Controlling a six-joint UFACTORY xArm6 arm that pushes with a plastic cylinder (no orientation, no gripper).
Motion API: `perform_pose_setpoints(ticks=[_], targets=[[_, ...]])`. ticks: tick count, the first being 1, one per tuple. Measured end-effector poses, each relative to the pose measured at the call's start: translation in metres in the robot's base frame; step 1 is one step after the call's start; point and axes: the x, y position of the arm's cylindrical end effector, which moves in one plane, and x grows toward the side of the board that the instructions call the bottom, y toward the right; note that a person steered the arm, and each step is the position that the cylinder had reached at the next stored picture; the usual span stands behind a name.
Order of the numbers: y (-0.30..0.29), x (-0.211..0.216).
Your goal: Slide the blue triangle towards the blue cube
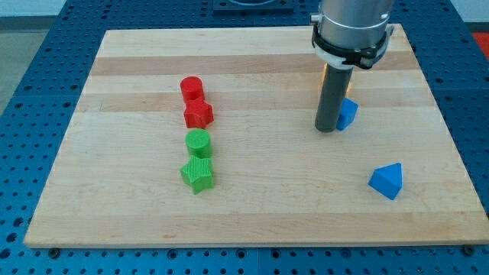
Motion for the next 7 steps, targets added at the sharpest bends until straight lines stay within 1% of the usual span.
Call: perform_pose_setpoints(ticks=[2,3,4,5,6,7], targets=[[0.0,-0.004],[-0.01,0.002],[-0.058,0.054],[-0.058,0.09],[-0.011,0.152],[0.009,0.174]])
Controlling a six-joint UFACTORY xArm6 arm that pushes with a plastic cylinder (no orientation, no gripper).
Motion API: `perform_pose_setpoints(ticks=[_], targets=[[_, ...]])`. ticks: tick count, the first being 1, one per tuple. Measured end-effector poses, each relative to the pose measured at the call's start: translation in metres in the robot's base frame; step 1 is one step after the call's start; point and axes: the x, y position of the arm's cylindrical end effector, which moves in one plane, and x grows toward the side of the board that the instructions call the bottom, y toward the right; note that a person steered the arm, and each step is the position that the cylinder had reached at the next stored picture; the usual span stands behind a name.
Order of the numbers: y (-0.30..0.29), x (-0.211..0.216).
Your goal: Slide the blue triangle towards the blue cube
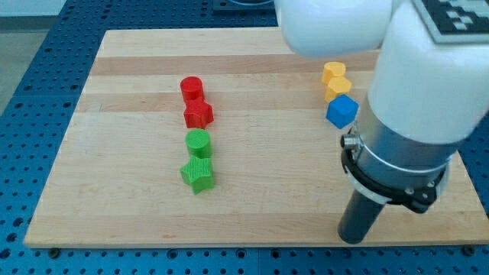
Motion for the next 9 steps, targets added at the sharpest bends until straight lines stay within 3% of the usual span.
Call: perform_pose_setpoints(ticks=[2,3,4,8,9], targets=[[0.0,-0.001],[0.016,-0.04],[0.039,-0.049],[0.102,-0.054],[0.09,-0.087]])
